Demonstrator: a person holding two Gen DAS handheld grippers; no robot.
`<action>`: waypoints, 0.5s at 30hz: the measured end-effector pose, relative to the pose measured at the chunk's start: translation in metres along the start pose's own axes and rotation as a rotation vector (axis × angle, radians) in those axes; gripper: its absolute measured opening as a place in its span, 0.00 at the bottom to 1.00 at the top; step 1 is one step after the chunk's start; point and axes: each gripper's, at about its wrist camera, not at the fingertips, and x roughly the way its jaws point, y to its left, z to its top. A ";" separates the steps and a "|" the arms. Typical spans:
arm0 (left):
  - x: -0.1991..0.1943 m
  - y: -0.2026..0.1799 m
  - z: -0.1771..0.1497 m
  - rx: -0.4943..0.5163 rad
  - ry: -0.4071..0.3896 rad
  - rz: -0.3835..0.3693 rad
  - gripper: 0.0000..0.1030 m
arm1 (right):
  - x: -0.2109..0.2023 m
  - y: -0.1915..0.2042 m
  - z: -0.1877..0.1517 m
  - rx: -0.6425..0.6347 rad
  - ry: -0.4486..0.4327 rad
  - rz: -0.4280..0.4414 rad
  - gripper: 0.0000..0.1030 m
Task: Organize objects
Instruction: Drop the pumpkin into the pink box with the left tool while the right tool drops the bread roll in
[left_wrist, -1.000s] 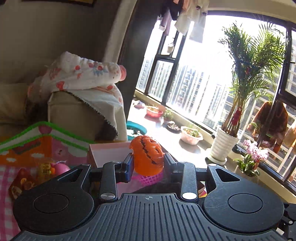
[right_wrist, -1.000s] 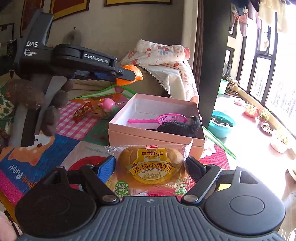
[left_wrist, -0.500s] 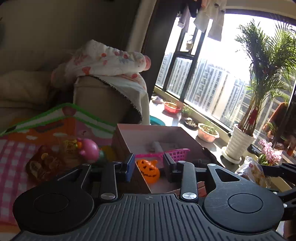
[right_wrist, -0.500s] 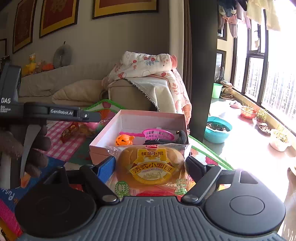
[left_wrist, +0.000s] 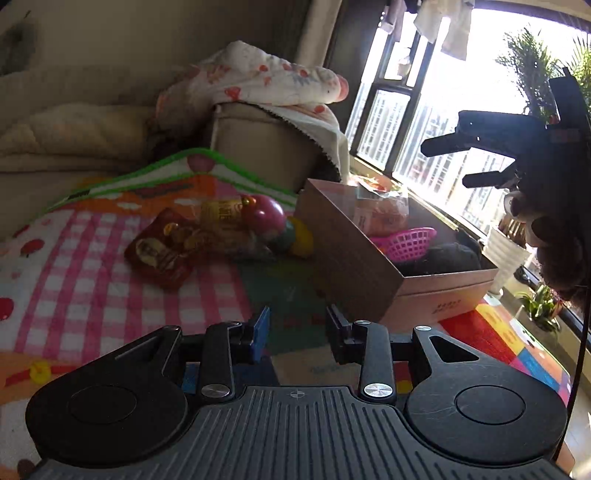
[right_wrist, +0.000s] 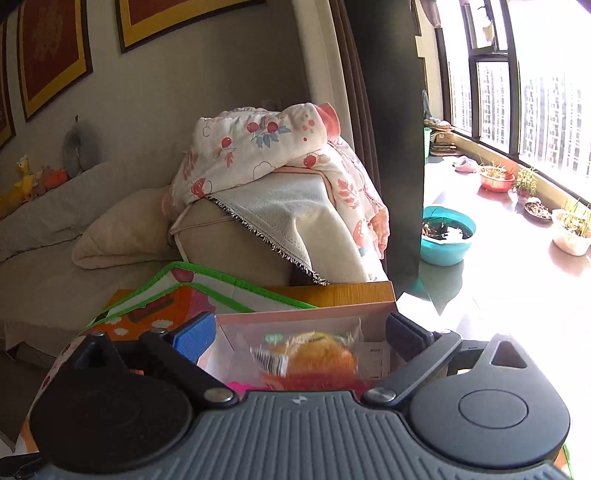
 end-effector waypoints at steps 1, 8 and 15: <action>0.002 0.004 -0.002 -0.011 0.005 0.004 0.36 | -0.008 0.000 -0.011 -0.012 -0.008 -0.002 0.96; 0.016 0.006 -0.004 -0.016 0.016 -0.004 0.36 | -0.063 0.012 -0.097 -0.200 -0.069 -0.014 1.00; 0.022 -0.006 0.022 0.062 -0.057 0.016 0.36 | -0.054 0.022 -0.156 -0.170 0.052 0.086 1.00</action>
